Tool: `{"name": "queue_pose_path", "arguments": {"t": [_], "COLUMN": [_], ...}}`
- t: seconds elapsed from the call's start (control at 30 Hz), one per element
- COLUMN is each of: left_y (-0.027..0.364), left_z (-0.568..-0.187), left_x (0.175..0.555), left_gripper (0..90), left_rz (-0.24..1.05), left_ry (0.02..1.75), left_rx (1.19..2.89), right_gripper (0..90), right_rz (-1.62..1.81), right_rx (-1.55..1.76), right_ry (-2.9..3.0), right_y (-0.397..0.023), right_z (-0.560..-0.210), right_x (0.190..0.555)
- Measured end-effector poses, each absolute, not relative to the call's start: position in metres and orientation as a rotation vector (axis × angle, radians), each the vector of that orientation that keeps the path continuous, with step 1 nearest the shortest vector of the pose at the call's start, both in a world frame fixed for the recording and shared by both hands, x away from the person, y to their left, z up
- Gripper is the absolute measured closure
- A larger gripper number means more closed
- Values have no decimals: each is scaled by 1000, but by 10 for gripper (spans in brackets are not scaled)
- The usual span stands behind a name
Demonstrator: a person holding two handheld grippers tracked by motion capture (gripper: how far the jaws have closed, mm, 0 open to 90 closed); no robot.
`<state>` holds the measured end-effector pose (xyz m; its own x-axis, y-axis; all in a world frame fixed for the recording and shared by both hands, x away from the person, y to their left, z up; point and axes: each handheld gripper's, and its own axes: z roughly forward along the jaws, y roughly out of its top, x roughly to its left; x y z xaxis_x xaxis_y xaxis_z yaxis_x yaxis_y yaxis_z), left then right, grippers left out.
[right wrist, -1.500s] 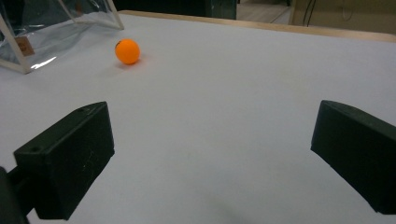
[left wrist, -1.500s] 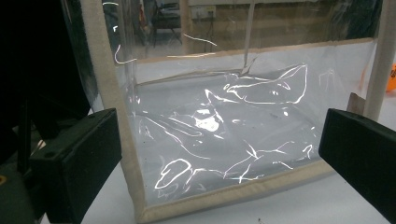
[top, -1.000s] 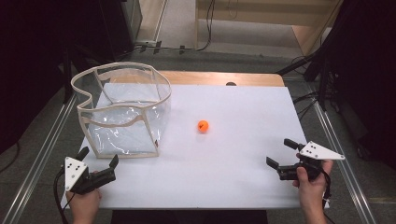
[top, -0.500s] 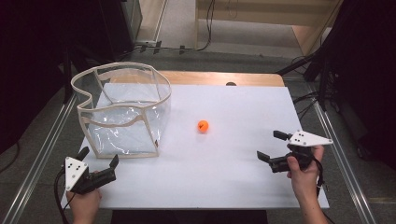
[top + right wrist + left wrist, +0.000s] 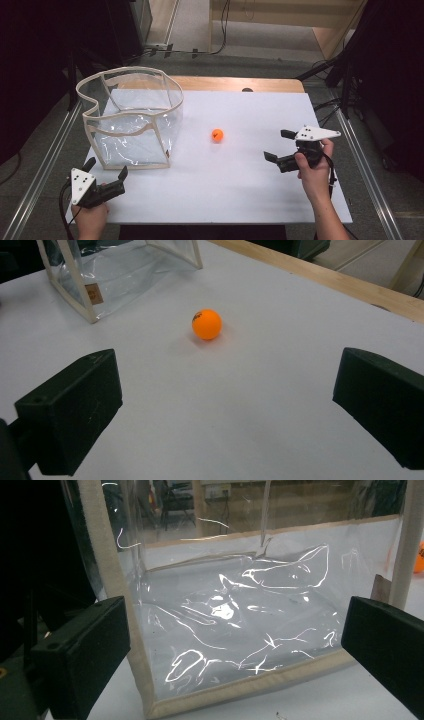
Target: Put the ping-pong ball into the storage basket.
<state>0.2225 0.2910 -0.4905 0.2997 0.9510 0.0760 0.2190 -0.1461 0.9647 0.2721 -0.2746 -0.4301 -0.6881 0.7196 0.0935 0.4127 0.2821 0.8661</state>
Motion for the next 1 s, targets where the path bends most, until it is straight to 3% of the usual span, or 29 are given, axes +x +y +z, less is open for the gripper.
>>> {"name": "queue_pose_path", "arguments": {"t": [1.0], "left_y": [291], "left_z": [-491], "left_x": [223], "left_gripper": [0], "left_rz": [946], "left_ry": [1094], "left_rx": [1601], "right_gripper": [0], "right_rz": [1272], "right_rx": [993], "right_ry": [2362], "right_y": [-233], "right_z": [-426], "right_x": [315]}}
